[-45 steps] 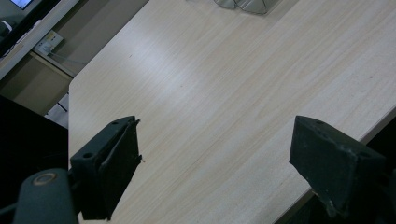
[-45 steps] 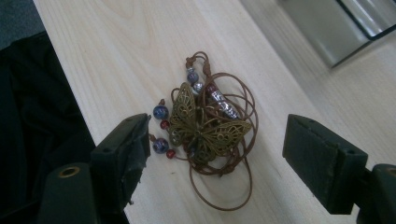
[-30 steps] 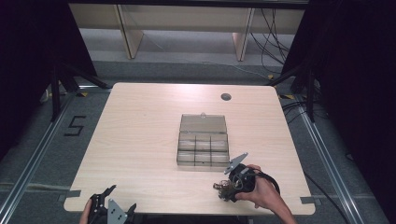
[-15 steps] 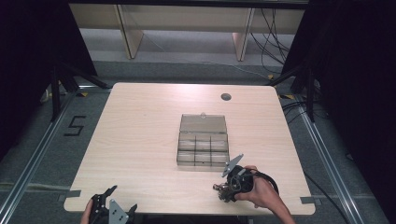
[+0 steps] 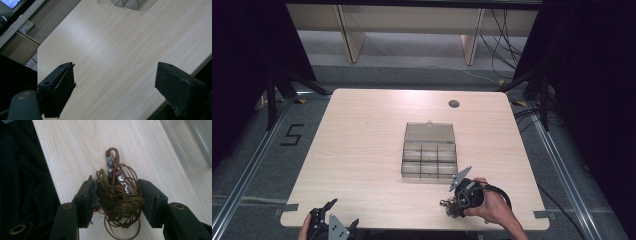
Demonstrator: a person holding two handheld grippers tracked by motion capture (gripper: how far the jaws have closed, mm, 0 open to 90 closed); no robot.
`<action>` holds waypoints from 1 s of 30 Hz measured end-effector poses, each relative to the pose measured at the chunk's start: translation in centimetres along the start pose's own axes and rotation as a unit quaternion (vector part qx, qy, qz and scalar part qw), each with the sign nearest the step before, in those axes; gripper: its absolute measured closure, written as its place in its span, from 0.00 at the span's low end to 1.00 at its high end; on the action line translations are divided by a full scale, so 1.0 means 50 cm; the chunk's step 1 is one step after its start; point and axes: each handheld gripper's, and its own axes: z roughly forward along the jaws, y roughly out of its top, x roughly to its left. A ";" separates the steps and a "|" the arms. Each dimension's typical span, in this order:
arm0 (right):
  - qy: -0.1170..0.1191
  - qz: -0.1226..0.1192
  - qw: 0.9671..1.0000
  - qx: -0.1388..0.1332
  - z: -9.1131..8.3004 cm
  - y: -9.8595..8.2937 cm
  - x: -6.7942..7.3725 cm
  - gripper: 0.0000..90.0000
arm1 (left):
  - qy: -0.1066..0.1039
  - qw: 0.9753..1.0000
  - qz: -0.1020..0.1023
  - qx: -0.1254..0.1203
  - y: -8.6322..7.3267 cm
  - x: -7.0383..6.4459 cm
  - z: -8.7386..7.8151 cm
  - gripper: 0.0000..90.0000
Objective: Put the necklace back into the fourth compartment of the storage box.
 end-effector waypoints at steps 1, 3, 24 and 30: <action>0.000 0.000 1.000 -0.002 -0.002 0.000 0.000 0.56 | 0.006 1.000 -0.001 -0.003 0.000 0.000 0.000 0.17; -0.004 0.002 1.000 -0.002 -0.007 0.000 0.000 0.56 | 0.005 1.000 0.004 0.001 0.000 0.001 -0.002 0.17; -0.033 -0.031 0.999 -0.025 -0.120 0.052 0.007 0.56 | 0.012 1.000 0.014 0.002 -0.001 0.004 -0.002 0.17; -0.029 -0.031 0.999 -0.021 -0.131 0.076 0.004 0.56 | 0.010 1.000 0.001 -0.003 -0.002 0.002 -0.001 0.17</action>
